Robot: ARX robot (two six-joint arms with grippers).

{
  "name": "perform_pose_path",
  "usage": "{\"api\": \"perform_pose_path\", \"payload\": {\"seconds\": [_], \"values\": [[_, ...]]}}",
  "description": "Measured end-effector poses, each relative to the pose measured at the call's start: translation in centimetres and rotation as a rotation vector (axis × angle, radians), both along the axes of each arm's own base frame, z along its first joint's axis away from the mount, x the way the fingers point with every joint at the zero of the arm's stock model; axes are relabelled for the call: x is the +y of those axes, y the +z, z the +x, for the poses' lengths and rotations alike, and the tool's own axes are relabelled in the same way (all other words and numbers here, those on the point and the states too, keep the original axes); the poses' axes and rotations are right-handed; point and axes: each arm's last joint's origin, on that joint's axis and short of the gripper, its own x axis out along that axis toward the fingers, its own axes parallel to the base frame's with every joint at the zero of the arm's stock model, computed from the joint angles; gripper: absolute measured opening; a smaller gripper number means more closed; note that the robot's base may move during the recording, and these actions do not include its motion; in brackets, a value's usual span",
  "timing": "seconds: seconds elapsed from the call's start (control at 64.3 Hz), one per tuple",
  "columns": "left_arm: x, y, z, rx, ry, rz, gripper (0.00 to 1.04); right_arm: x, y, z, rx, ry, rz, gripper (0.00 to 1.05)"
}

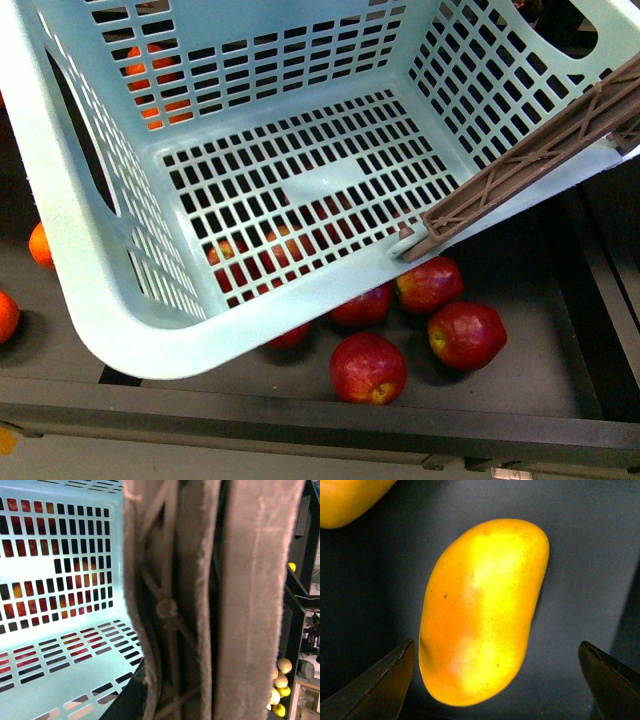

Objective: Pick mango and avocado into basket

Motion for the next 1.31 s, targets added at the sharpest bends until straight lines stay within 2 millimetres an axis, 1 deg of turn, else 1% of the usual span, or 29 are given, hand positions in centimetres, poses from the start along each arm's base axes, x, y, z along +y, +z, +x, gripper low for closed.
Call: {"api": "perform_pose_path", "payload": {"seconds": [0.171, 0.389, 0.497, 0.513, 0.575, 0.591, 0.668, 0.84, 0.933, 0.964, 0.995, 1.026, 1.042, 1.104, 1.135, 1.166, 1.182, 1.213, 1.228, 1.259, 1.306], "values": [[0.0, 0.0, 0.0, 0.0, 0.001, 0.0, 0.15, -0.6, -1.2, 1.3, -0.007, 0.009, -0.003, 0.96], [0.0, 0.0, 0.0, 0.0, 0.0, 0.0, 0.15, -1.1, -2.0, 2.6, -0.015, 0.038, -0.017, 0.96], [0.0, 0.0, 0.0, 0.0, 0.001, 0.0, 0.15, -0.8, -2.1, 2.8, -0.013, 0.046, -0.022, 0.85], [0.0, 0.0, 0.0, 0.0, 0.0, 0.0, 0.15, -0.8, -2.1, 2.9, -0.015, 0.048, -0.023, 0.82], [0.0, 0.0, 0.0, 0.0, 0.0, 0.0, 0.15, -0.8, -2.1, 2.9, -0.021, 0.051, -0.025, 0.75], [0.0, 0.0, 0.0, 0.0, 0.0, 0.0, 0.15, -0.8, -2.1, 3.0, -0.027, 0.054, -0.024, 0.71], [0.0, 0.0, 0.0, 0.0, 0.0, 0.0, 0.15, -0.8, -2.1, 3.1, -0.044, 0.065, -0.019, 0.64], [0.0, 0.0, 0.0, 0.0, 0.001, 0.001, 0.15, -0.5, -1.5, 2.8, -0.087, 0.114, -0.023, 0.61], [0.0, 0.0, 0.0, -0.001, 0.001, 0.001, 0.15, -0.2, -0.1, 2.4, -0.121, 0.152, -0.041, 0.61], [0.0, 0.0, 0.0, 0.0, 0.001, 0.001, 0.15, 0.0, 1.0, 2.2, -0.15, 0.174, -0.049, 0.61], [0.0, 0.0, 0.0, 0.0, 0.0, 0.0, 0.15, 0.3, 2.7, 2.1, -0.203, 0.215, -0.067, 0.61], [0.0, 0.0, 0.0, 0.0, 0.0, 0.0, 0.15, 0.4, 3.7, 2.0, -0.234, 0.238, -0.076, 0.61], [0.0, 0.0, 0.0, 0.0, 0.0, 0.0, 0.15, 0.6, 4.8, 1.9, -0.269, 0.261, -0.085, 0.61], [0.0, 0.0, 0.0, 0.0, 0.0, 0.0, 0.15, 1.0, 7.1, 1.6, -0.344, 0.311, -0.108, 0.61], [0.0, 0.0, 0.0, 0.0, 0.0, 0.0, 0.15, 1.5, 9.5, 1.1, -0.413, 0.358, -0.134, 0.61], [0.0, 0.0, 0.0, 0.0, 0.0, 0.0, 0.15, 1.9, 10.7, 0.8, -0.444, 0.381, -0.144, 0.61], [0.0, 0.0, 0.0, 0.0, 0.0, 0.0, 0.15, 2.3, 11.9, 0.4, -0.471, 0.408, -0.155, 0.61], [0.0, 0.0, 0.0, 0.0, 0.0, 0.0, 0.15, 2.7, 13.1, 0.0, -0.497, 0.43, -0.165, 0.61], [0.0, 0.0, 0.0, 0.0, 0.0, 0.0, 0.15, 3.2, 14.1, -0.4, -0.523, 0.452, -0.175, 0.61], [0.0, 0.0, 0.0, 0.0, 0.0, 0.0, 0.15, 3.7, 15.2, -0.8, -0.548, 0.475, -0.184, 0.61], [0.0, 0.0, 0.0, 0.0, 0.0, 0.0, 0.15, 5.2, 18.1, -1.9, -0.612, 0.541, -0.219, 0.61]]}}
